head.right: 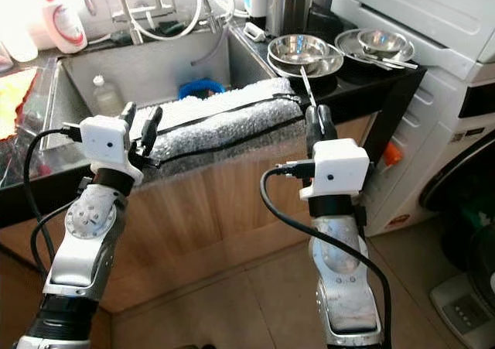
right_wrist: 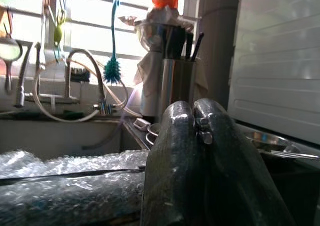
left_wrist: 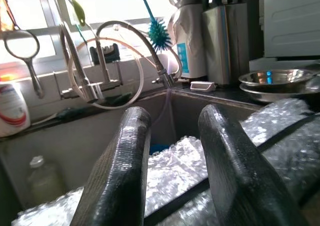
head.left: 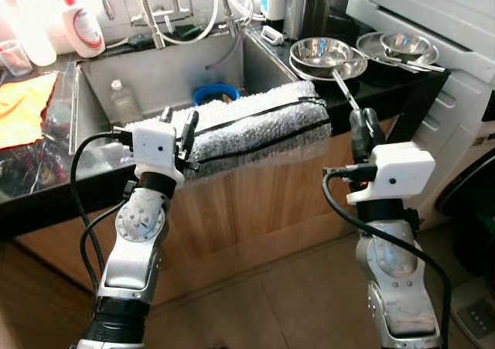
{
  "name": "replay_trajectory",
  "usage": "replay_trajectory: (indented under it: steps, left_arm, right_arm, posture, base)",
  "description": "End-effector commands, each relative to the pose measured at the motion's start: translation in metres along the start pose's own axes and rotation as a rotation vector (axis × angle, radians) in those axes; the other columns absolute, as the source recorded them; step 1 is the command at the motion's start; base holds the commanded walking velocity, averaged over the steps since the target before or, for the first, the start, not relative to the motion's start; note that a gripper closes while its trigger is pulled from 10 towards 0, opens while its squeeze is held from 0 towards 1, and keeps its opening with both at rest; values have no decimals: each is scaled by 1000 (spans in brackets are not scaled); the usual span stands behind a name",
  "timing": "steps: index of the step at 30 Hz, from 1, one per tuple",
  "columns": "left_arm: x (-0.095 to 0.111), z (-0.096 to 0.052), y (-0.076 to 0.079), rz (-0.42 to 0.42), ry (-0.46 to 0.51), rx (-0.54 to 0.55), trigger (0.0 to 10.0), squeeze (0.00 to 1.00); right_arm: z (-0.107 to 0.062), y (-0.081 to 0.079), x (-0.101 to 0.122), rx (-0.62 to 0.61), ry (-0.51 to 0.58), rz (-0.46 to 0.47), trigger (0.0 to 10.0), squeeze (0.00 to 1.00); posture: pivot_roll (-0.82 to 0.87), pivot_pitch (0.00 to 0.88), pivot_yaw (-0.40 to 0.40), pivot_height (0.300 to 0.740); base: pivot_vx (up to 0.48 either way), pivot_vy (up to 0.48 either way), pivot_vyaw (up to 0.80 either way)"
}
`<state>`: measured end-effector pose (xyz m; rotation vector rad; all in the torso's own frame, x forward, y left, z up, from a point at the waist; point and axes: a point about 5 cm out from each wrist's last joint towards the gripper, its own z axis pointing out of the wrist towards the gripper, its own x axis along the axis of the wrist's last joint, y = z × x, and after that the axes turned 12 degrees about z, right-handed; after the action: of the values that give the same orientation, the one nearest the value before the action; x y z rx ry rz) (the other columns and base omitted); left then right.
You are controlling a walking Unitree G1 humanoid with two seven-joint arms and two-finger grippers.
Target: Kitchen organization
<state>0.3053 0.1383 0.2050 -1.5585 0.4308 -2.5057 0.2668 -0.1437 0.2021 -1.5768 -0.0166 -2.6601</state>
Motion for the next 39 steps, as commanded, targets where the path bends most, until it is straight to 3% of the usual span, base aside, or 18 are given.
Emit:
replay_trajectory:
  steps: [1, 29, 39]
  left_arm:
    - [0, 0, -4, 1, 1, 11, 10000, 0]
    - [0, 2, -10, -3, 3, 50, 10000, 0]
    - [1, 2, -8, -12, 10, 53, 10000, 0]
  right_arm:
    - [0, -4, 1, 12, 8, 8, 10000, 0]
    - [6, -15, 6, 89, 15, 12, 10000, 0]
    - [5, -23, 7, 139, 13, 43, 10000, 0]
  posture:
    - [-16, 68, 43, 740]
    - [-20, 95, 25, 740]
    - [-22, 98, 26, 740]
  base:
    - [304, 0, 0]
    - [322, 0, 0]
    - [0, 0, 336]
